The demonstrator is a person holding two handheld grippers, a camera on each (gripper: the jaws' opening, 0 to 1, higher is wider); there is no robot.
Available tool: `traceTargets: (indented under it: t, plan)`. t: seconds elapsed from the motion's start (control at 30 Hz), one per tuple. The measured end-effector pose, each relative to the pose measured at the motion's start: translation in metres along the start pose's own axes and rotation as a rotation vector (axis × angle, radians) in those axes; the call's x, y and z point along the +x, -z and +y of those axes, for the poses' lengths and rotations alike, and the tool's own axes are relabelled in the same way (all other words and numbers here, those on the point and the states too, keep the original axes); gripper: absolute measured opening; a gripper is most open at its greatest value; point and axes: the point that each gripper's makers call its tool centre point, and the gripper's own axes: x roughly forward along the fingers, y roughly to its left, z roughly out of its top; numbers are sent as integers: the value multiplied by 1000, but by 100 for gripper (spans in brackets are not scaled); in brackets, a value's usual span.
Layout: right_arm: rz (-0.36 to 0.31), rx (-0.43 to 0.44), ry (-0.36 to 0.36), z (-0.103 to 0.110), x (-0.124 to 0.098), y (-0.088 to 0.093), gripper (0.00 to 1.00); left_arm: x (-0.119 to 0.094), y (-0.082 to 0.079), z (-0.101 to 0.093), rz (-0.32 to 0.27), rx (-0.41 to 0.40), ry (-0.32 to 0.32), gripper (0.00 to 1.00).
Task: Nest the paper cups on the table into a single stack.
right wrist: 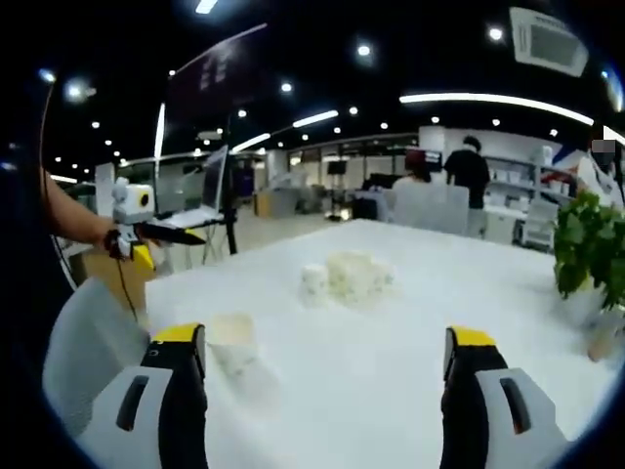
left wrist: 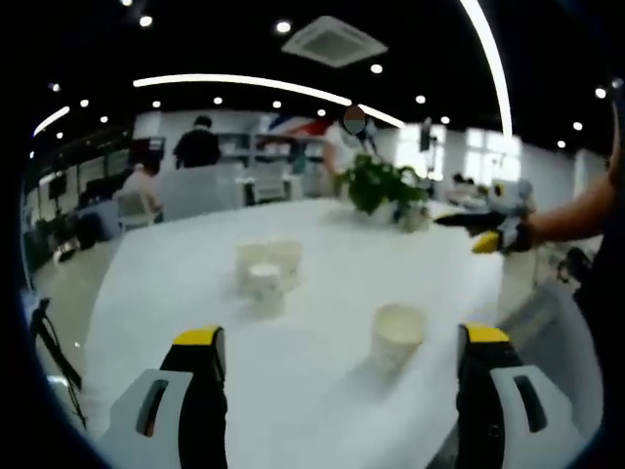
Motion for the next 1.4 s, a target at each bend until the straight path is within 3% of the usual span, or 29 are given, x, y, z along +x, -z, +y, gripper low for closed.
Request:
traceTargets:
  t: [0.3, 0.53, 0.67, 1.03, 1.4]
  plan:
    - [5, 6, -5, -1, 2, 1, 100, -1, 2, 5, 22, -18, -11, 99]
    - [-15, 4, 0, -7, 16, -1, 100, -1, 2, 4, 21, -33, 2, 99]
    - [-16, 3, -15, -8, 26, -2, 100, -1, 6, 0, 61, -6, 10, 99]
    - [-43, -19, -44, -12, 64, -13, 100, 0, -8, 4, 8, 2, -17, 99]
    - [-48, -17, -80, -15, 108, -12, 100, 0, -7, 5, 8, -26, -31, 99]
